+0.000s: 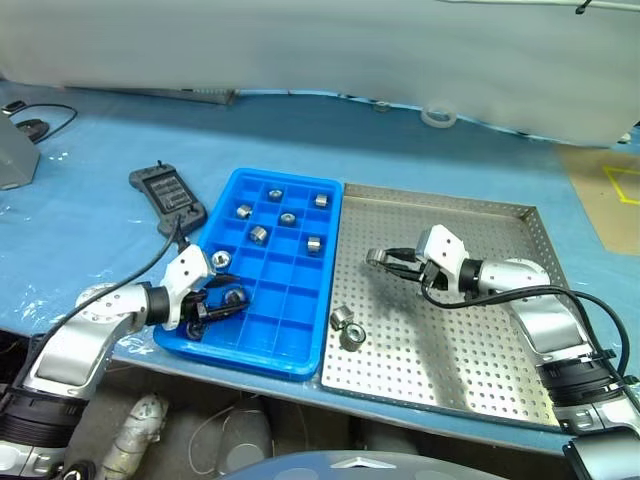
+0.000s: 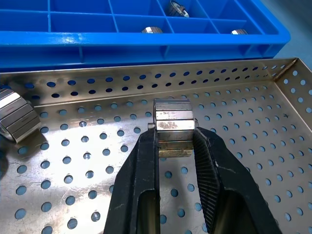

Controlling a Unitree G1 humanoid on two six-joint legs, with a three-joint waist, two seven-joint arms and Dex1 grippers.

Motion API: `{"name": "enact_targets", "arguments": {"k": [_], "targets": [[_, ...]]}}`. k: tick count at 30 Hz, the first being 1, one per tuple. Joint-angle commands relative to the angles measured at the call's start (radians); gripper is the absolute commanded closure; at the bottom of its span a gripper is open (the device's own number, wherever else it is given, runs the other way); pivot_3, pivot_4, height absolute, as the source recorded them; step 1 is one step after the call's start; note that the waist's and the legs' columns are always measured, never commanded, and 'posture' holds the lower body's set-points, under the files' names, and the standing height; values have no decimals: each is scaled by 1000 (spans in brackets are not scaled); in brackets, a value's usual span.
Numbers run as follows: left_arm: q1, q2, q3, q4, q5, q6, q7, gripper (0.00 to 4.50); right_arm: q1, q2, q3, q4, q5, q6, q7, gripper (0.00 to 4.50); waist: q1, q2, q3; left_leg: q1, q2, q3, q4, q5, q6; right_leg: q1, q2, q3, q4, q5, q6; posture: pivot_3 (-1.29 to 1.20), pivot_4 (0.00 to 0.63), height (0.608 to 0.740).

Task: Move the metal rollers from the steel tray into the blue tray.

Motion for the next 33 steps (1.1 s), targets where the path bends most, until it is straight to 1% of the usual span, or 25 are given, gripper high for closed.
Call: {"name": "enact_targets", "arguments": {"k": [1, 6, 9, 12, 14, 18, 22, 27, 30, 33], "targets": [[-8, -5, -26, 22, 39, -2, 28, 1148, -3, -6, -7, -35, -1, -18, 1, 3892, 0, 0, 0, 0, 0, 0, 0, 0, 0, 0, 0, 0, 0, 0, 0, 35, 150, 740], [-19, 10, 6, 32, 6, -5, 1, 1148, -9, -8, -19, -52, 14, 0, 2, 3892, 0, 0, 0, 1, 0, 0, 0, 0, -1, 1, 0, 0, 1, 0, 0, 28, 150, 740], [-65, 14, 61, 39, -50, 12, -13, 1148, -7, -6, -32, -97, 61, 46, 20, 3892, 1, 0, 0, 1, 0, 0, 0, 1, -1, 0, 0, 0, 1, 0, 0, 34, 150, 740], [-119, 28, 117, 84, -135, 36, -70, 1148, -21, -7, -17, -154, 102, 83, 56, 3892, 3, 0, 0, -1, 0, 0, 0, 1, -1, -1, 0, 0, 2, 0, 0, 50, 150, 740], [-146, 46, 145, 117, -173, 57, -111, 1148, -55, 0, 2, -167, 103, 83, 74, 3892, 2, -1, 0, -1, 0, 0, 0, 1, -1, -1, 0, 0, 2, 0, 0, 64, 150, 740], [-146, 65, 187, 140, -175, 29, -123, 1148, -177, 52, 26, -122, 111, 90, 87, 3892, -3, -1, 0, 0, -1, 0, 0, 1, -1, -3, 0, 1, 2, 0, 0, 123, 150, 740], [-71, 45, 261, 34, -232, 58, -76, 1148, -241, 93, 65, -49, 101, 62, 131, 3892, 11, -4, -1, -2, 1, 0, -1, 1, 0, -3, 0, -2, 2, 0, 0, 213, 150, 740], [91, -22, 351, -199, -347, 121, 34, 1148, -283, 147, 126, 48, 90, 39, 190, 3892, 42, -7, -1, -6, 0, 0, -1, 1, 1, -4, -1, -4, 0, 0, 0, 320, 150, 740], [185, -36, 333, -337, -329, 121, 86, 1148, -308, 164, 166, 123, 60, -1, 230, 3892, 64, -7, -1, -11, -1, -2, 0, 0, 2, -7, -1, -5, 0, 0, 0, 371, 150, 740], [223, -55, 329, -403, -350, 127, 126, 1148, -372, 206, 179, 198, 57, -12, 248, 3892, 87, -5, 2, -10, 0, -3, 0, -1, 2, -6, 0, -6, 0, 0, 0, 406, 150, 740]]}}
